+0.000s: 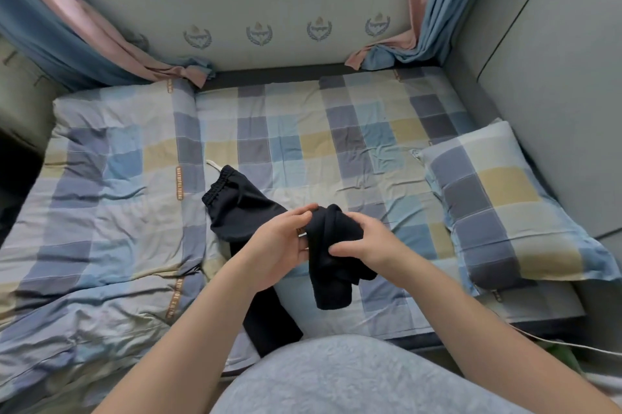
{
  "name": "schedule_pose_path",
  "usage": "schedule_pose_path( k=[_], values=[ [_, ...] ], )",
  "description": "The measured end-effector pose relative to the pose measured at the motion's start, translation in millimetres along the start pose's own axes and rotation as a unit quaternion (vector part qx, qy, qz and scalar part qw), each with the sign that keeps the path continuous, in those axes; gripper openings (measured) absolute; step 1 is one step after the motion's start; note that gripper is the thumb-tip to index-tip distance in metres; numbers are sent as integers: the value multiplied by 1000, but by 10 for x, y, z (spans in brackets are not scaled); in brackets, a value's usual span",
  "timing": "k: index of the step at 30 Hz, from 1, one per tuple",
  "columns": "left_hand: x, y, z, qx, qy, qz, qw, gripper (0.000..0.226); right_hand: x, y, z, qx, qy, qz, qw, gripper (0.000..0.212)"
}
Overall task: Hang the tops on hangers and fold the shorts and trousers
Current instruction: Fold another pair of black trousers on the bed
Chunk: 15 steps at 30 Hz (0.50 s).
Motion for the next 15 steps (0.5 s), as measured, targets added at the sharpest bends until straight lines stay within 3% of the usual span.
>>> schedule_pose_path(
  k=[3, 6, 8, 10, 12, 15],
  values=[
    [-222, -21, 140, -18, 169, 63, 983, 30, -150, -59, -53, -1, -32, 36, 999, 27],
    [-384, -65, 302, -28, 374, 119, 919, 48, -198, -175, -209, -22, -55, 26, 998, 32],
    [-289, -13, 302, -37, 526, 78, 846, 73, -181, -314, -426, -55, -71, 9, 996, 38],
    [-96, 88, 237, -24, 585, 12, 810, 94, -135, -484, -687, -88, -95, -22, 991, 44],
    [142, 199, 177, 17, 556, -50, 829, 93, -102, -652, -974, -128, -125, -45, 983, 50],
    [226, 294, 116, 52, 474, -51, 878, 56, -194, -829, -1309, -180, -130, -42, 974, 54]
  ],
)
Point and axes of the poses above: each hand's wrist, its own y-axis towards the middle knuckle, its own x-axis out of the palm, z = x × y, the point moved 10 cm from there along y, towards the middle knuckle, and after that the axes turned 12 degrees about -z, right-handed, at the moved point
